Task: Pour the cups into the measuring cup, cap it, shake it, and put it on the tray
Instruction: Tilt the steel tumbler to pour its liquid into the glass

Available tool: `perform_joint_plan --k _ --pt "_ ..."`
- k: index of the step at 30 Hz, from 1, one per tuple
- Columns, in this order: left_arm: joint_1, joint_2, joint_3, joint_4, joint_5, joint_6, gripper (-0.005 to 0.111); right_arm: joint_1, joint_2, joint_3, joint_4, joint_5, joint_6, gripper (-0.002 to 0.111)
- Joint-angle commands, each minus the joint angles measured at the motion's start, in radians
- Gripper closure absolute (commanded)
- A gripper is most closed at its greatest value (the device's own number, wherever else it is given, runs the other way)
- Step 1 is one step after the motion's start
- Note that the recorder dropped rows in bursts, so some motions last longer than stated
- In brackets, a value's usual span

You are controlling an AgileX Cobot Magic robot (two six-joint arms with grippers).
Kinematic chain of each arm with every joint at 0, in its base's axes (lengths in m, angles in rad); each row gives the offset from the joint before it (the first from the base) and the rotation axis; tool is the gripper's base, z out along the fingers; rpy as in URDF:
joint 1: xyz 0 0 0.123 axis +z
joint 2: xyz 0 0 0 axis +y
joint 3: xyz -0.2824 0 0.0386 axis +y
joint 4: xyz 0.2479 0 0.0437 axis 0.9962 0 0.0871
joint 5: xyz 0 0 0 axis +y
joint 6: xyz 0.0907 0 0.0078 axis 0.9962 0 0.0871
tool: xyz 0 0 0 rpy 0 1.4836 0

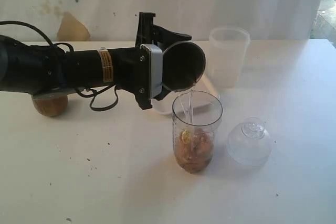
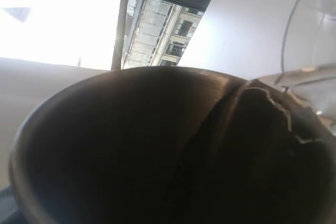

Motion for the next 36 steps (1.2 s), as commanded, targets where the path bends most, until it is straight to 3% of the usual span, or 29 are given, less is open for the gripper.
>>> perform_joint_plan --k 1,24,30,36 --pt "-0.007 -0.020 -0.014 -0.034 -0.009 0.036 0.107 -0.003 -0.004 0.006 -0.005 -0.002 0.004 0.107" --pt "-0.007 -0.020 -0.014 -0.087 0.000 0.146 0.107 -0.003 -0.004 0.006 -0.005 -0.002 0.004 0.107" --pt "-0.007 -0.020 -0.014 -0.087 -0.014 -0.063 0.107 -0.003 -0.004 0.006 -0.007 -0.002 0.004 0.107" --pt "-0.007 -0.020 -0.014 -0.087 -0.009 -0.465 0.107 -0.003 -0.004 0.006 -0.007 -0.002 0.004 0.107"
